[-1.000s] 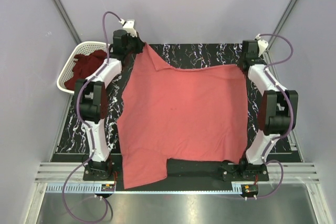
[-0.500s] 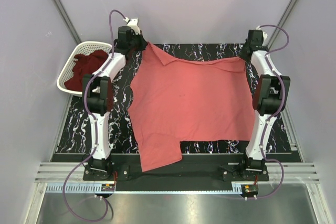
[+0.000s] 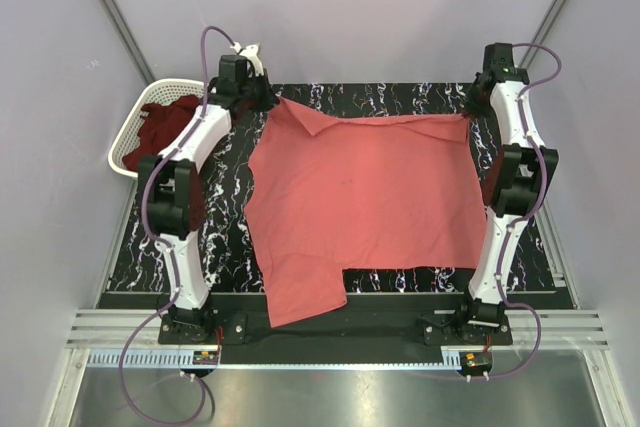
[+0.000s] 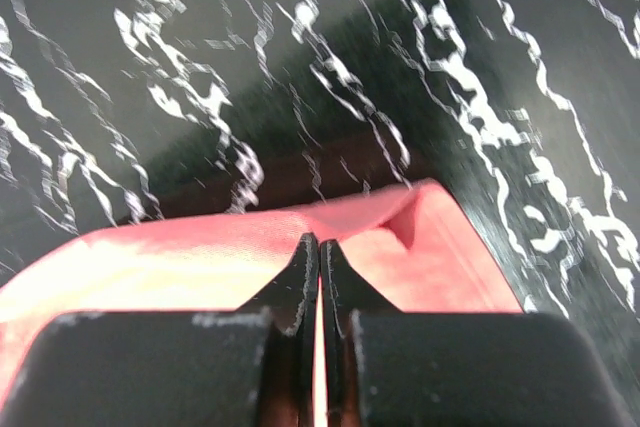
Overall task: Fold and stack the t-shirts
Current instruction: Fold the tshirt
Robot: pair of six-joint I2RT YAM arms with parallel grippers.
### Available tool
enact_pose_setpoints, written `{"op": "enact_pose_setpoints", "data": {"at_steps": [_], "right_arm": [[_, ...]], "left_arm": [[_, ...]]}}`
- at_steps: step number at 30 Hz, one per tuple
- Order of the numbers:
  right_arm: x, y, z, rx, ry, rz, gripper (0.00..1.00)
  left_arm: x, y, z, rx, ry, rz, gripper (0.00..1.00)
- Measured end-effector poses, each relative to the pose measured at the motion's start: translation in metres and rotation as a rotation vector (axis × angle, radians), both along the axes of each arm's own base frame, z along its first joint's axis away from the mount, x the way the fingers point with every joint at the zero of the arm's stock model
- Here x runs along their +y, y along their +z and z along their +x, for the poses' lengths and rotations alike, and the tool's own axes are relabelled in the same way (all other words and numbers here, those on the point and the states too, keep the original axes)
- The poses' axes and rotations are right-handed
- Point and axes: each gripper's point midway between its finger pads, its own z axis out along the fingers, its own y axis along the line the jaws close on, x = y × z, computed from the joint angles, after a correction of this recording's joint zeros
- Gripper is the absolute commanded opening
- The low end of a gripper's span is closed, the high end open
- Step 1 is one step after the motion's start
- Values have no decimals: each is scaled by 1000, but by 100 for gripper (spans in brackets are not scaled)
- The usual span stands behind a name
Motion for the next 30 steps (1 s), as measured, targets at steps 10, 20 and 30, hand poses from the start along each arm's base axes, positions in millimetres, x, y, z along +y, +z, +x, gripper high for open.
{"op": "enact_pose_setpoints", "data": {"at_steps": [10,20,30], "right_arm": [[-4,-36,-57,245,-3,42,0],[-1,-54,-122,401,-1,56,0],[-6,-42,-129,383,-11,38,0]], "left_arm": [[-10,38,-94,84,-19,-29,0],[1,0,-162,267,-24,12,0],[3,-6,-193,314,-25,0,1]]}}
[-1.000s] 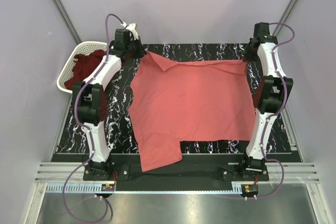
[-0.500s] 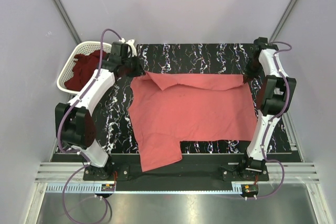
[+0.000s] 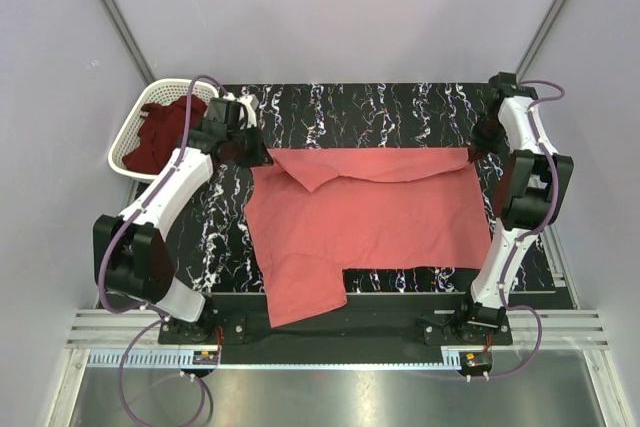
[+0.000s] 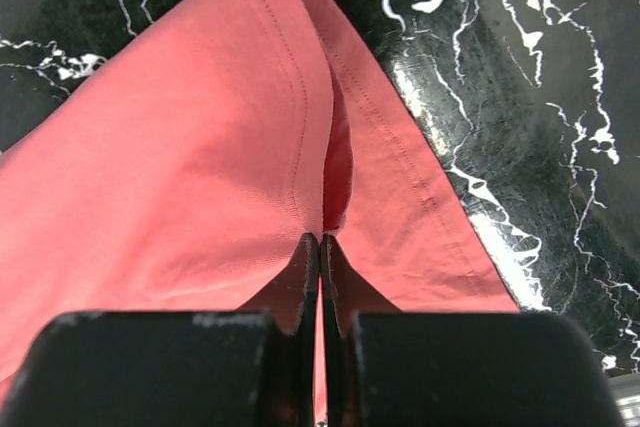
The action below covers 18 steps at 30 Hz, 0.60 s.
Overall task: Fold and stack the t-shirts
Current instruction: Fold the tshirt
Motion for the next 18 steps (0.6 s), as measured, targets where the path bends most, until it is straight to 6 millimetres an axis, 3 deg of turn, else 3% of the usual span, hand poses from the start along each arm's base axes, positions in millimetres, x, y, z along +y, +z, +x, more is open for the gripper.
{"op": "enact_pose_setpoints", "data": {"at_steps": [6,8,10,12,13,16,18], "right_arm": [[-4,-11,-9,35,-11,-5,1],[-3,-21,-18,68,-13,1,6],[-2,-31,-29,105,-24,10,28],[0,-43,-41,142,-40,16,44],[1,-47,-47,156,-44,16,58],[2,-47,-59,161,-64,11,66],[0,-35,-48,99,-68,5,64]], "left_arm": [[-4,-18,-17,52,-15,-4,18],[-4,-26,-23,77,-18,3,37],[-1,-30,-27,91,-14,28,59],[5,-31,-27,97,3,61,65],[10,-30,-27,96,18,84,69],[22,-20,-20,62,61,130,67],[25,-10,-13,26,83,136,59]]}}
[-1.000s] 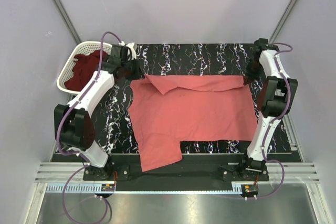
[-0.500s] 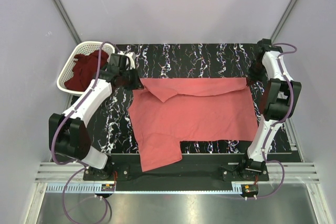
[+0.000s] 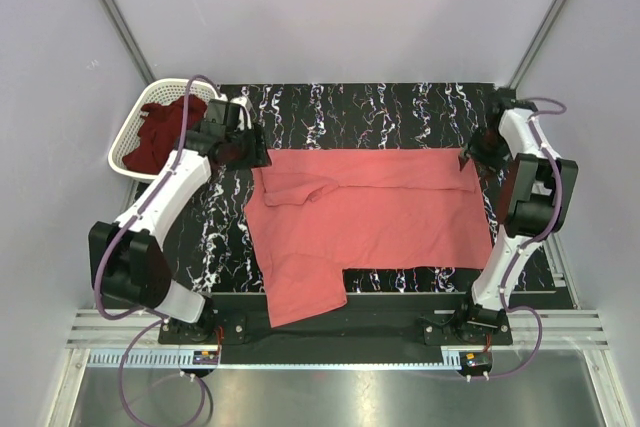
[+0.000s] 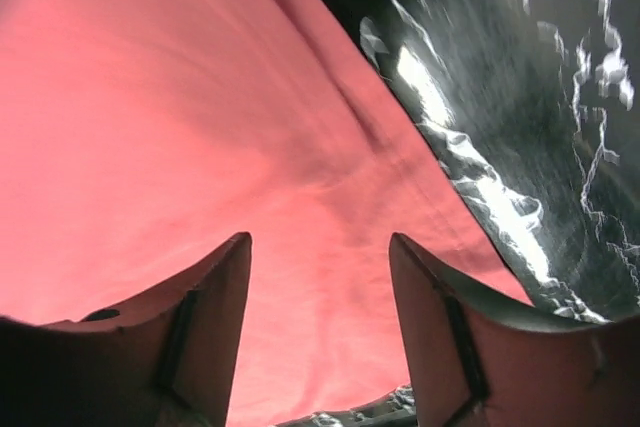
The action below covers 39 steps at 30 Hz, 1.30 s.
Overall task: Fold and stack the t-shirts
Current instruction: Fold the tshirt
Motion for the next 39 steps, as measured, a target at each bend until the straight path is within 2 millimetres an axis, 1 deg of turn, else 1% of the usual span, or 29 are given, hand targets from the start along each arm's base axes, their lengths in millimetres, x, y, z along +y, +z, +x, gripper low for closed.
{"op": "enact_pose_setpoints", "data": {"at_steps": [1,2,4,5,6,8,9,10,11,13,15,16,19,21,23,26,29,30,31,32,33,34,36,37,39], "right_arm": [[-1,10,11,-40,1,0,62],[-2,19,24,-83,3,0,55],[-8,41,58,-181,10,-11,51],[-10,51,76,-232,16,-14,42],[-12,58,93,-274,23,-15,36],[-13,63,115,-322,33,-8,31],[-13,61,124,-331,37,2,28],[-12,57,129,-332,38,10,27],[-11,49,133,-325,40,24,26],[-8,30,135,-292,36,50,25],[-4,13,130,-251,33,77,24],[-3,8,128,-237,31,83,22],[-2,-2,122,-206,28,90,22],[-2,-4,123,-204,28,90,22],[-2,-7,124,-207,29,91,23],[-2,-16,130,-207,30,96,24],[-2,-35,138,-191,31,110,24],[-2,-42,142,-188,31,112,26],[-1,-40,145,-190,33,118,27],[-3,-38,149,-200,34,113,30],[-4,-34,153,-212,34,109,36],[-4,-31,155,-218,35,107,41],[-6,-20,160,-234,40,97,52],[-5,-13,161,-240,42,90,58],[-4,3,164,-260,48,73,64]], "left_arm": [[2,5,5,-15,11,0,55],[2,8,9,-22,16,-5,49],[3,11,26,-29,33,-20,45],[2,11,38,-34,39,-31,43],[2,8,50,-35,44,-43,39],[2,-5,71,-15,57,-61,33],[2,-15,80,4,63,-69,27],[3,-25,87,29,71,-78,26],[4,-36,92,56,77,-84,24],[6,-54,97,103,91,-92,22],[9,-71,96,151,109,-93,23],[9,-75,94,165,113,-93,23],[9,-80,93,186,126,-96,23],[9,-83,93,195,130,-100,24],[8,-91,97,214,132,-102,25],[10,-110,109,247,139,-103,25],[14,-134,121,295,154,-98,25],[15,-138,124,313,159,-113,28],[16,-137,128,310,160,-120,30],[20,-133,134,296,165,-119,35],[23,-131,138,286,167,-115,48],[24,-130,139,280,162,-110,54],[28,-126,140,273,165,-103,61],[30,-124,139,273,165,-97,64],[31,-116,133,264,164,-94,65]]}}
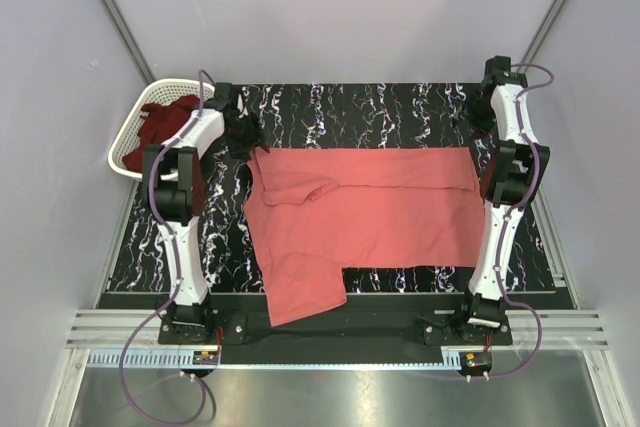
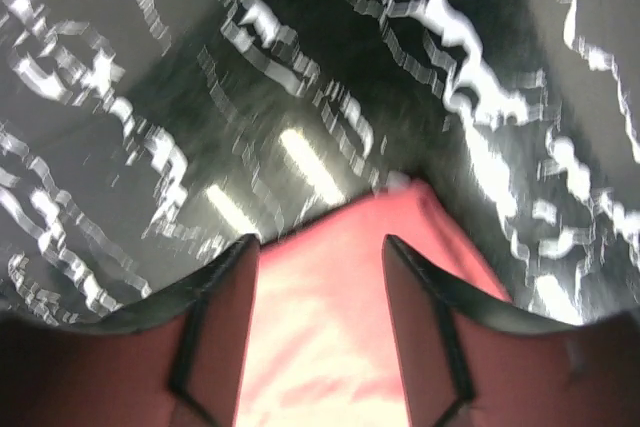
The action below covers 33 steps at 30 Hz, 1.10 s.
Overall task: Fold and stack the t-shirts
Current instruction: Fold the tshirt
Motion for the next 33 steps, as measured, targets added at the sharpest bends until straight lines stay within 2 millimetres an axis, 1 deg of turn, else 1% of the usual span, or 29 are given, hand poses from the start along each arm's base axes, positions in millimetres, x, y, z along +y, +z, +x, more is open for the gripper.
{"op": "enact_pose_setpoints", "data": {"at_steps": [1,3,4,6,7,8,10,11,12,13,14,15,16,17,18,19,20,21,23,25,26,27,28,30,31,33], "right_arm": [[4,7,-2,-2,5,-5,66],[18,25,-8,-4,22,-14,67],[29,35,-12,-9,42,-14,66],[65,58,-23,-27,104,-6,66],[84,66,-28,-38,140,6,65],[113,76,-38,-49,195,24,62],[178,89,-64,-69,319,70,58],[210,95,-80,-74,381,105,52],[245,97,-99,-75,451,154,50],[274,97,-115,-77,505,202,49],[293,96,-129,-65,539,237,43],[314,90,-146,-41,577,279,41],[323,84,-154,-27,587,306,39],[328,74,-161,-2,580,326,39],[325,64,-164,22,557,335,40],[317,53,-165,45,526,338,42],[307,46,-164,64,493,337,43],[290,39,-160,79,446,329,44],[246,32,-144,79,336,315,47],[193,30,-123,49,222,287,50],[170,30,-116,36,181,272,51],[143,32,-109,19,133,247,52],[117,34,-103,5,92,223,53],[78,39,-91,-26,45,173,54],[64,41,-84,-40,33,144,54],[45,43,-70,-55,27,96,54]], "left_arm": [[0,5,-5,-1,0,0,66],[0,22,-19,-21,-3,-3,65],[0,32,-26,-33,-5,-4,65],[-2,58,-41,-75,-12,-11,63],[-4,67,-46,-98,-16,-15,61],[-6,78,-54,-121,-21,-23,59],[-10,92,-71,-155,-33,-38,58],[-13,95,-80,-160,-40,-44,57],[-16,95,-89,-160,-46,-53,56],[-17,93,-97,-157,-50,-61,55],[-20,89,-104,-147,-54,-70,52],[-23,83,-112,-130,-59,-81,51],[-25,77,-118,-109,-64,-88,51],[-28,71,-124,-89,-70,-94,51],[-30,67,-128,-74,-76,-97,51],[-32,65,-131,-67,-80,-100,51],[-34,64,-132,-62,-83,-104,51],[-36,65,-131,-67,-84,-109,51],[-39,67,-128,-81,-89,-115,51],[-41,66,-123,-85,-90,-116,54],[-41,65,-119,-84,-90,-113,54],[-41,68,-114,-90,-88,-111,55],[-42,63,-106,-82,-85,-105,55],[-43,63,-88,-90,-78,-102,55],[-42,62,-79,-90,-74,-101,55],[-40,59,-62,-99,-59,-97,54]]}}
